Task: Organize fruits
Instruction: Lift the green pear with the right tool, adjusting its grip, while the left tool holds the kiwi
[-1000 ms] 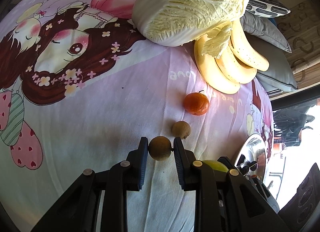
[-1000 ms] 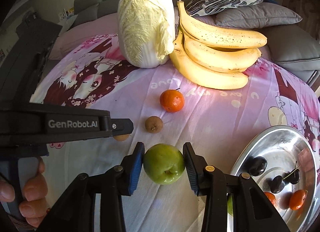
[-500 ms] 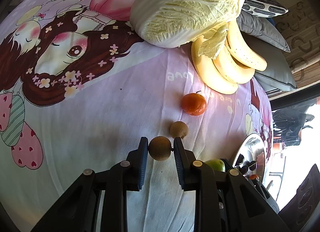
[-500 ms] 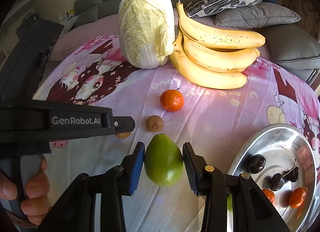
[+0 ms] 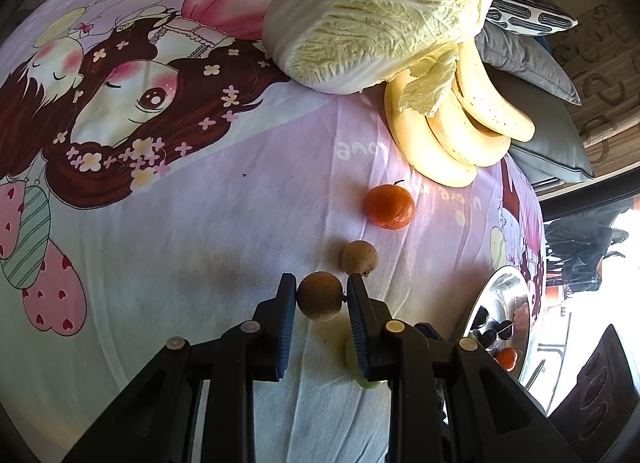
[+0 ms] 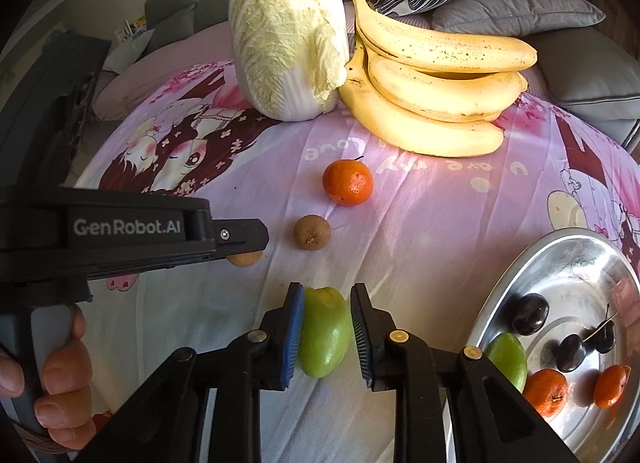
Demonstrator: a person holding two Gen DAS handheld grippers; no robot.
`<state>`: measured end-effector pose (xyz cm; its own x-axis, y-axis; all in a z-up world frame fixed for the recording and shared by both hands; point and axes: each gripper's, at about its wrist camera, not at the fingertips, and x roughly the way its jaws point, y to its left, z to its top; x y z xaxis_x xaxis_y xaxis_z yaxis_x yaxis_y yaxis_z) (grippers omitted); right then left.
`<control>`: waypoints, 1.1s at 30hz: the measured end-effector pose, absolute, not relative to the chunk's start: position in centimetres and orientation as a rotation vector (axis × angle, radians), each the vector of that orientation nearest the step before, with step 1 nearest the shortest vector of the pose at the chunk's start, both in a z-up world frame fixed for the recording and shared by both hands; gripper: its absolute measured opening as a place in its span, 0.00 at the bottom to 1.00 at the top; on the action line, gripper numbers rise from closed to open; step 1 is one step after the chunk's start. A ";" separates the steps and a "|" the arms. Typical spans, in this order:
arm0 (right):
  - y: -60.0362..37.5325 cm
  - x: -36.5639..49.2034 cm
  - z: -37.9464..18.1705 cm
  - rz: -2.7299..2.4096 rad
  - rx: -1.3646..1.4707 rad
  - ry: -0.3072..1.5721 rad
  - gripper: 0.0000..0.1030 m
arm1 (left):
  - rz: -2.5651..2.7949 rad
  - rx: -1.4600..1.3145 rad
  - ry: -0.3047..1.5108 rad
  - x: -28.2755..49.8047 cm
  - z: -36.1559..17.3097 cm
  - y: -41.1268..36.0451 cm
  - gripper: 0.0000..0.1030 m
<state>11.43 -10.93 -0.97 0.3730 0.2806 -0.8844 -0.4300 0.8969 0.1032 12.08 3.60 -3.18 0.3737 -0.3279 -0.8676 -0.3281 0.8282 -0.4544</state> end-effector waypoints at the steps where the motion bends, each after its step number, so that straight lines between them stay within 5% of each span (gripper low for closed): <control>1: -10.9 11.3 -1.1 0.455 -0.160 1.102 0.48 | 0.000 -0.633 1.211 11.9 -3.2 3.6 0.26; 2: -10.8 11.2 -1.2 0.454 -0.170 1.106 0.53 | 0.000 -0.632 1.212 11.7 -3.2 3.6 0.26; 12: -9.5 11.7 -3.3 0.453 -0.235 1.144 0.53 | 0.017 -0.662 1.234 10.8 -4.1 4.1 0.26; 18: -8.6 11.5 -3.9 0.448 -0.297 1.136 0.41 | 0.006 -0.667 1.239 11.0 -4.3 3.8 0.26; 33: -10.5 10.9 -0.5 0.442 -0.211 1.058 0.40 | -0.002 -0.659 1.205 11.0 -2.9 3.9 0.26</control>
